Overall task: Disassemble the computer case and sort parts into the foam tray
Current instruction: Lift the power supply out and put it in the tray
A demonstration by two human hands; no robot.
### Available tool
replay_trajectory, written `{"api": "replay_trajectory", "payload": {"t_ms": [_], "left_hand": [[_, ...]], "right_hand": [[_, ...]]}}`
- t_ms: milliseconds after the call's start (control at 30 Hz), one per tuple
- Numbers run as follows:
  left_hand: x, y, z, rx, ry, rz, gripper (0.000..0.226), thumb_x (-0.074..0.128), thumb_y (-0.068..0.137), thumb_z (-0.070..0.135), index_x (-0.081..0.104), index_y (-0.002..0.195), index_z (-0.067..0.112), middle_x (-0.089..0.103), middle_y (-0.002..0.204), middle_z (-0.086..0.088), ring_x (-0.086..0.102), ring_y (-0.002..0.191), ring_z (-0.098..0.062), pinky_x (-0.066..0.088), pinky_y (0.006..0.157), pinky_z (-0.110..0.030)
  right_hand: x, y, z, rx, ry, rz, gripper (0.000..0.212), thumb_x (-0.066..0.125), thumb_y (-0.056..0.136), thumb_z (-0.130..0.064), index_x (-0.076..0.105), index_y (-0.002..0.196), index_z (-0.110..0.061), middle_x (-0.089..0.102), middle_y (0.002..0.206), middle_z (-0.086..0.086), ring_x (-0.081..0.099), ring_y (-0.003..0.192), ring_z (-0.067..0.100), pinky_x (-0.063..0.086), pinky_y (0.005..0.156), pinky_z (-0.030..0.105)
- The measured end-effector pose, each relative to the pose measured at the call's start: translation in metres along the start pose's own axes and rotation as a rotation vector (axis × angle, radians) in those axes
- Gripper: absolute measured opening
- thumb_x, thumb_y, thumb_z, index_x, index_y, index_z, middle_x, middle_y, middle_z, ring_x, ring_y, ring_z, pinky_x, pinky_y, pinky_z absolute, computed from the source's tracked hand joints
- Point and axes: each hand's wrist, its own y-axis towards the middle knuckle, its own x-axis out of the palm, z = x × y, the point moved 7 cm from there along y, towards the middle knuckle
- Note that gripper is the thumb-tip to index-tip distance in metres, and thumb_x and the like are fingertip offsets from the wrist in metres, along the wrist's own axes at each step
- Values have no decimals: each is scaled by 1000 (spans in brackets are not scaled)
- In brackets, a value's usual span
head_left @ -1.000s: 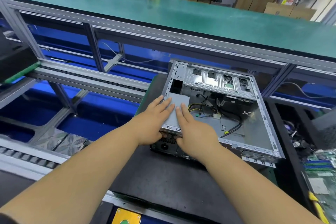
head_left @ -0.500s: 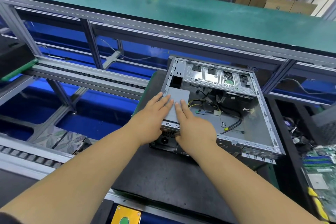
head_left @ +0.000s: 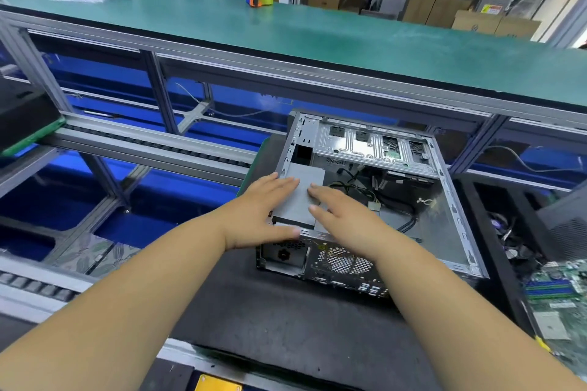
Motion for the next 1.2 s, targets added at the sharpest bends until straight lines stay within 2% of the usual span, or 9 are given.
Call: {"api": "replay_trajectory", "payload": {"t_ms": [100, 233, 367, 467, 567, 767, 933, 1033, 1200], "left_hand": [[-15, 6, 3, -73, -106, 160, 76, 54, 93, 51, 15, 155, 32, 12, 160, 16, 4, 145, -1, 11, 122, -35], [-17, 19, -6, -311, -110, 156, 91, 66, 87, 47, 9, 156, 30, 13, 162, 5, 16, 147, -17, 24, 118, -40], [0, 28, -17, -445, -251, 62, 98, 67, 85, 46, -2, 154, 39, 39, 149, 2, 52, 115, -19, 47, 79, -26], [4, 30, -23, -476, -321, 91, 98, 67, 85, 46, -4, 152, 46, 48, 138, 5, 57, 96, -14, 40, 61, -16], [4, 30, -24, -487, -382, 112, 95, 68, 86, 44, -2, 149, 51, 48, 124, 11, 58, 83, -6, 42, 50, -12], [8, 31, -24, -480, -418, 175, 89, 65, 89, 42, 2, 151, 50, 33, 151, 2, 48, 116, -18, 45, 87, -28], [9, 30, -22, -493, -454, 223, 86, 66, 89, 41, 7, 151, 50, 31, 151, 3, 47, 122, -18, 46, 97, -33], [7, 32, -24, -518, -449, 204, 90, 68, 87, 43, 5, 151, 50, 37, 148, 3, 50, 113, -15, 44, 79, -22], [3, 40, -24, -593, -364, 181, 101, 66, 84, 49, -8, 152, 43, 40, 150, 5, 55, 105, -16, 42, 70, -24]], "right_hand": [[-10, 10, 9, 82, 59, 74, 61, 52, 100, -41, 30, 154, -24, 26, 160, -3, 40, 136, 17, 35, 111, 36], [-8, 23, 20, 225, 279, 36, 62, 61, 93, -44, 38, 149, -26, 53, 131, -3, 57, 100, 16, 47, 82, 32], [8, 31, 25, 275, 414, -68, 67, 63, 94, -38, 31, 152, -30, 54, 140, -3, 55, 119, 22, 45, 105, 45], [11, 35, 29, 270, 427, -105, 62, 60, 96, -36, 31, 150, -35, 61, 130, 0, 63, 111, 27, 49, 102, 48], [10, 41, 30, 258, 450, -124, 57, 60, 97, -32, 36, 148, -30, 64, 124, 2, 63, 99, 21, 50, 93, 37], [10, 49, 34, 216, 519, -129, 55, 59, 98, -28, 37, 149, -29, 62, 125, -5, 61, 89, 4, 43, 64, 12], [12, 50, 40, 196, 519, -69, 60, 58, 98, -35, 31, 151, -38, 59, 135, -5, 60, 107, 15, 43, 85, 27], [8, 51, 42, 240, 561, -12, 62, 56, 96, -44, 30, 152, -38, 55, 139, -6, 56, 110, 15, 43, 91, 31], [3, 65, 48, 388, 670, 9, 110, 66, 80, -66, -2, 159, -30, 20, 164, 0, 34, 144, 30, 36, 112, 46]]}}
